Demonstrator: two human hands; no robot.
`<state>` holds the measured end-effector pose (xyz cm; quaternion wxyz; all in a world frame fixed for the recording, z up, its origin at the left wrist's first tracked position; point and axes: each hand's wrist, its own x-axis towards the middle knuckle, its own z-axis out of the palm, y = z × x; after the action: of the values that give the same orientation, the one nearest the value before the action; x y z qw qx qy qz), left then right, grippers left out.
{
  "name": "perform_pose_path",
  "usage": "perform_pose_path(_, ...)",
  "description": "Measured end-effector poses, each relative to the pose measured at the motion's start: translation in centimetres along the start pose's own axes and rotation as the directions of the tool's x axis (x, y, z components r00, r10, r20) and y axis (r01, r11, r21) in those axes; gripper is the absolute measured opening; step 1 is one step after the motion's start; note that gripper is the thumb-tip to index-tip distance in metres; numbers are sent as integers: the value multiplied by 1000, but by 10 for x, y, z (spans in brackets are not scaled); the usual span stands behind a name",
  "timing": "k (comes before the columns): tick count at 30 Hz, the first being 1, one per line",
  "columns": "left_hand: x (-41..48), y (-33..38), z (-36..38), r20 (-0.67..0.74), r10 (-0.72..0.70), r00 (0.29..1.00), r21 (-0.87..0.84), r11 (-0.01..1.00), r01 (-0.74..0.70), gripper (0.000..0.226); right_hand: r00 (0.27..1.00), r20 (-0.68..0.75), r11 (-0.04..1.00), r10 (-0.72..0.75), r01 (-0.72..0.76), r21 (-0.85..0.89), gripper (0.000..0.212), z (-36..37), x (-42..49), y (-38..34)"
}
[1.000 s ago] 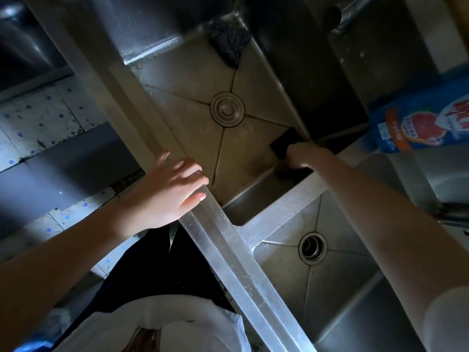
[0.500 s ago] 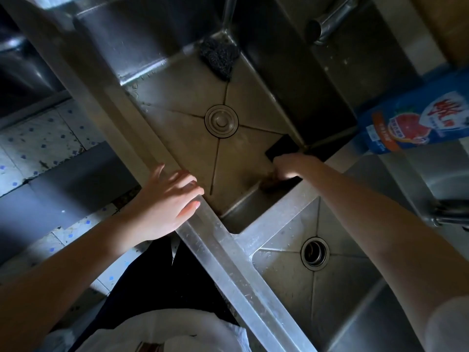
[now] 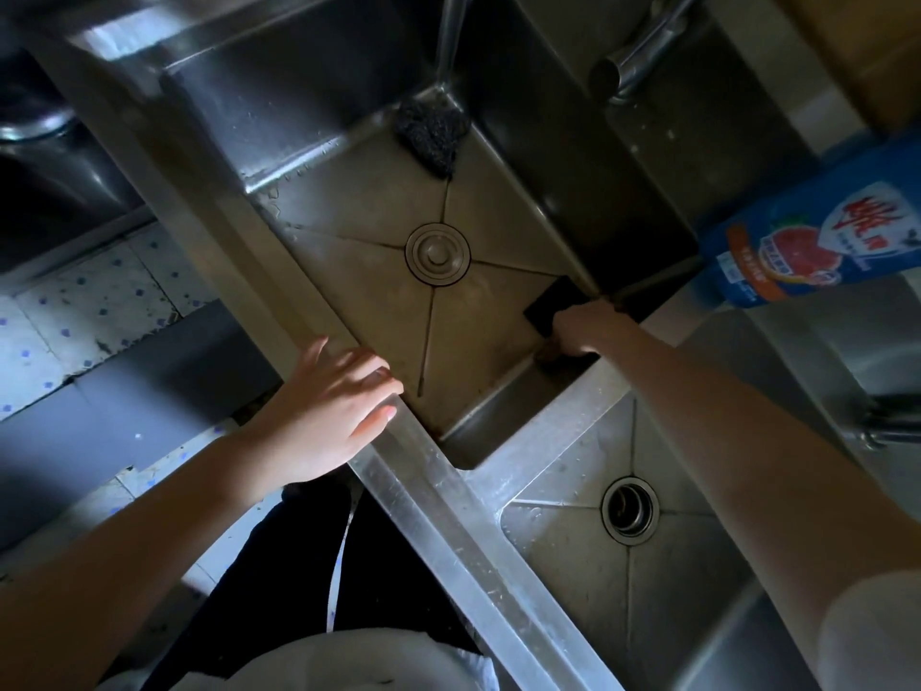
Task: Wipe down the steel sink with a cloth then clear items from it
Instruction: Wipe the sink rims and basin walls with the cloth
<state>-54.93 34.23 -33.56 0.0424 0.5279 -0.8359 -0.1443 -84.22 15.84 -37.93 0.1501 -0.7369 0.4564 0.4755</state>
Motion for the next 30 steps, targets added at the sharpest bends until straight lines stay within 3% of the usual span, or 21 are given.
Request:
perform_pose_path(5, 5, -2, -5, -6, 29, 1000, -19, 999, -29, 35, 978, 136, 986, -160, 152, 66, 29, 3, -29, -53)
perform_pose_path(13, 0, -13, -16, 22, 131, 991, -69, 989, -129, 26, 917, 151, 905, -369, 318, 282, 34, 4, -60, -97)
perform_pose_path(19, -6, -28, -25, 58, 132, 989, -84, 988, -127, 31, 954, 134, 938, -269, 228, 261, 28, -5, -59, -79)
perform_pose_path(25, -8, -51, -29, 12, 153, 988, -71, 986, -152, 29, 996, 15, 992, 88, -89, 88, 25, -11, -47, -57)
perform_pose_path(30, -12, -76, -32, 0, 145, 989, -60, 988, -145, 29, 985, 170, 977, 20, -55, 205, 28, -9, -45, -76)
